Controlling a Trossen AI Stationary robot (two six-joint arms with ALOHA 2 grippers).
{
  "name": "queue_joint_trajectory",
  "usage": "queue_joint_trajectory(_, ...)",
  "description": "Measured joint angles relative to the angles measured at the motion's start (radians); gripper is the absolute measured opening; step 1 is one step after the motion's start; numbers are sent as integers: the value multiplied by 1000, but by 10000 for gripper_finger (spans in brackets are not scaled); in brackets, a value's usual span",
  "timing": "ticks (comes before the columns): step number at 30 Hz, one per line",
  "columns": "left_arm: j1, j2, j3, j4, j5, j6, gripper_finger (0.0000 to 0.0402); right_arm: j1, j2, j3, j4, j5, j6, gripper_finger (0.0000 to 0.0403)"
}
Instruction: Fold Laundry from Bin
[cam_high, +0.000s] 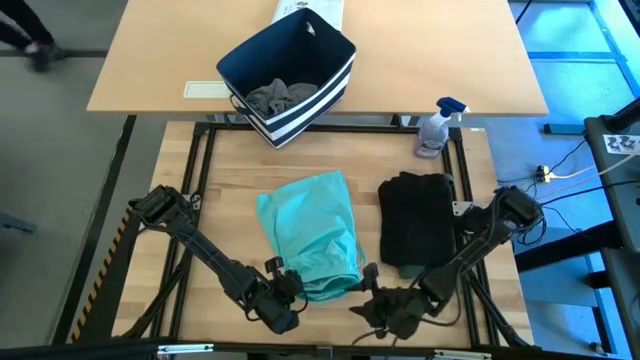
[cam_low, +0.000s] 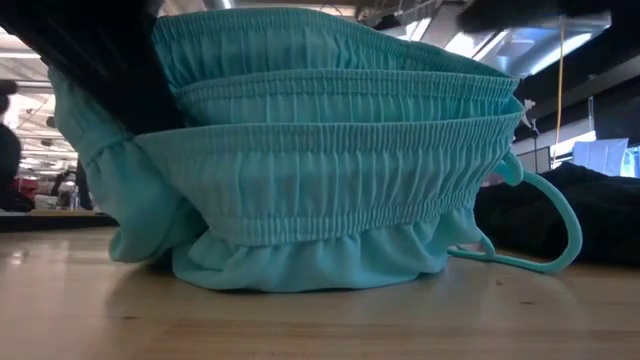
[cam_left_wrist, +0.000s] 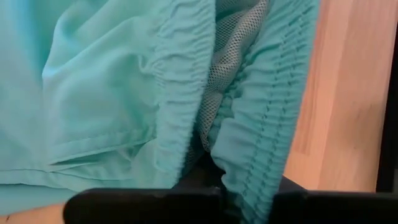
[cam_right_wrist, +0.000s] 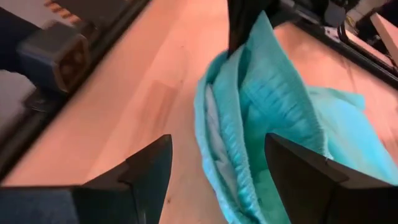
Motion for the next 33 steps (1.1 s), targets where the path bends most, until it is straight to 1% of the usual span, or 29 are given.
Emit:
queue_joint_trajectory(5, 0, 0, 0, 0, 2, -4, 0, -36, 49, 52, -4, -3, -50, 255)
queue_joint_trajectory(14, 2, 0, 1, 4, 8, -22, 0, -73, 168, 159, -31, -90, -117, 255)
queue_joint_trajectory(22, 2, 0, 1, 4, 9, -23, 0, -94, 240, 232, -70, -88, -119, 252)
queue_joint_trajectory(25, 2, 0, 1, 8, 9, -23, 0, -113, 258, 247, -87, -95, -117, 235)
queue_joint_trajectory(28, 2, 0, 1, 14, 10, -25, 0, -126, 271, 263, -86, -98, -117, 206)
queue_joint_trajectory(31, 2, 0, 1, 24, 10, -25, 2, -132, 275, 277, -83, -104, -123, 164)
queue_joint_trajectory(33, 2, 0, 1, 29, 15, -24, 12, -132, 276, 283, -82, -120, -125, 128)
